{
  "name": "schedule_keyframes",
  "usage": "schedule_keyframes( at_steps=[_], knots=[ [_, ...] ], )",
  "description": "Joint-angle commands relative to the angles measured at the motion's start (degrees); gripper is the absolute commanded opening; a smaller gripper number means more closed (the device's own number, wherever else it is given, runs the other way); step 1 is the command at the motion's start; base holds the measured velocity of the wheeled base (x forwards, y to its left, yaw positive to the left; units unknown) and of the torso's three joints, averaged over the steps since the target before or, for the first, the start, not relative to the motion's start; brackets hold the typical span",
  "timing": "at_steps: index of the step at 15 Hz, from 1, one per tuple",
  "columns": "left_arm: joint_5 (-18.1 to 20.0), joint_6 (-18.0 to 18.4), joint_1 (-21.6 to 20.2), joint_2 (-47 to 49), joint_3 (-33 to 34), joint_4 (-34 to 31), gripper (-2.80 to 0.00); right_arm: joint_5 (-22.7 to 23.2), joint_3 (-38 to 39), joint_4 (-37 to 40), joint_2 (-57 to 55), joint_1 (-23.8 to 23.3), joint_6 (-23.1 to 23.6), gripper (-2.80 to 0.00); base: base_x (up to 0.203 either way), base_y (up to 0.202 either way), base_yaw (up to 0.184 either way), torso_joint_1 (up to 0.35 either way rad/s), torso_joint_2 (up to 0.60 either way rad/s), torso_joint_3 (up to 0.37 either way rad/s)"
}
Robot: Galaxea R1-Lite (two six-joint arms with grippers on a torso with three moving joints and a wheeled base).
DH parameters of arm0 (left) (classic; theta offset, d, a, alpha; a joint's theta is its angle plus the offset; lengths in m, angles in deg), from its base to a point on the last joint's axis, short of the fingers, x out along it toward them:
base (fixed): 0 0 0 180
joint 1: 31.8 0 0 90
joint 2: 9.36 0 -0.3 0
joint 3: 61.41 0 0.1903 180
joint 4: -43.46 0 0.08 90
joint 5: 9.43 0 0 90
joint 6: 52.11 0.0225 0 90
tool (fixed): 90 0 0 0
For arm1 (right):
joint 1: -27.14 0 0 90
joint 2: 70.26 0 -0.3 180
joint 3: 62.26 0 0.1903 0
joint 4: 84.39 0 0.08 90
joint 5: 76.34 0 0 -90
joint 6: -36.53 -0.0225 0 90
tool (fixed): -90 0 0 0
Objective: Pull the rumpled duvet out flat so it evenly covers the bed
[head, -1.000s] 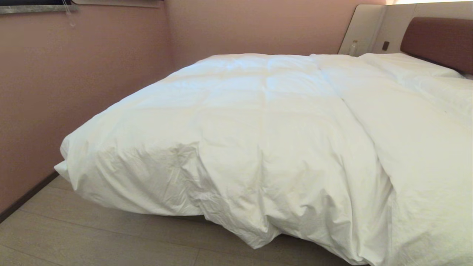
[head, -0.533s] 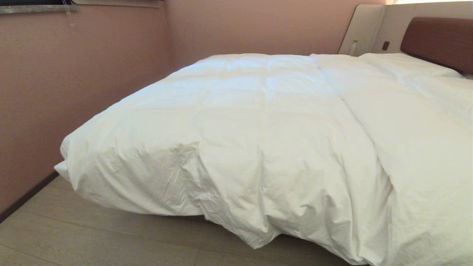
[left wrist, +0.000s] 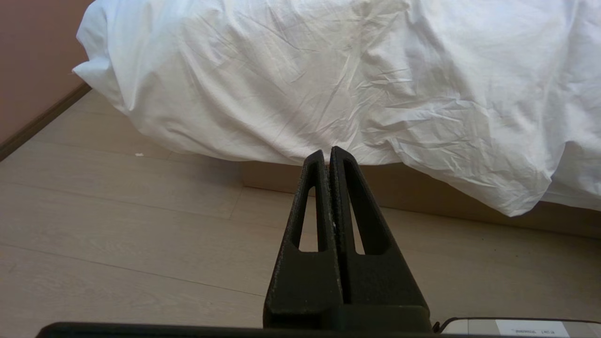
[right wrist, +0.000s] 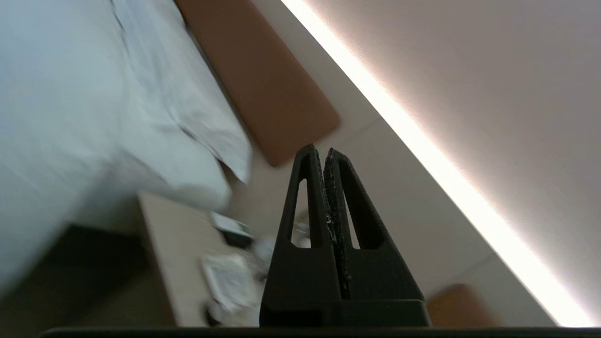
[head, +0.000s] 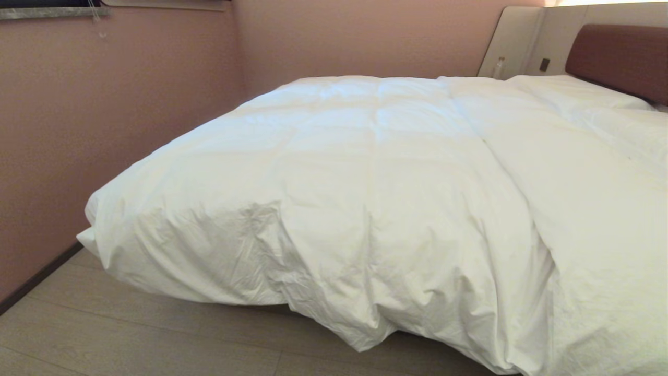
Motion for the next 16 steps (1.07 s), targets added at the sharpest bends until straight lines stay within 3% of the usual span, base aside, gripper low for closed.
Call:
schedule_keyframes(
  at_steps=[1,2,5,8,10,12,14,16],
  knots=[
    [0.02,-0.03,-0.01,0.0,0.0,-0.01,-2.8,2.53,-0.31,0.1,0.12,0.0,-52.61,-2.8,0.0,0.0,0.0,0.0,0.0,0.0],
    [0.02,-0.03,-0.01,0.0,0.0,-0.01,-2.8,1.81,-0.47,0.41,0.13,0.0,-57.74,-2.8,0.0,0.0,0.0,0.0,0.0,0.0],
    [0.02,-0.03,-0.01,0.0,0.0,-0.01,-2.8,2.82,0.76,6.01,0.06,0.0,-61.62,-2.8,0.0,0.0,0.0,0.0,0.0,0.0],
    [0.02,-0.03,-0.01,0.0,0.0,-0.01,-2.8,20.02,4.98,7.76,0.05,0.0,-65.95,-2.8,0.0,0.0,0.0,0.0,0.0,0.0],
    [0.02,-0.03,-0.01,0.0,0.0,-0.01,-2.8,22.21,8.67,8.52,0.08,0.0,-65.9,-2.8,0.0,0.0,0.0,0.0,0.0,0.0],
    [0.02,-0.03,-0.01,0.0,0.0,-0.01,-2.8,24.5,18.08,1.37,0.07,0.0,-63.04,-2.8,0.0,0.0,0.0,0.0,0.0,0.0],
    [0.02,-0.03,-0.01,0.0,0.0,-0.01,-2.8,29.9,27.43,-12.06,0.11,0.0,-61.26,-2.8,0.0,0.0,0.0,0.0,0.0,0.0],
    [0.02,-0.03,-0.01,0.0,0.0,-0.01,-2.8,33.36,33.81,-16.54,0.13,0.0,-61.48,-2.8,0.0,0.0,0.0,0.0,0.0,0.0]
  ],
)
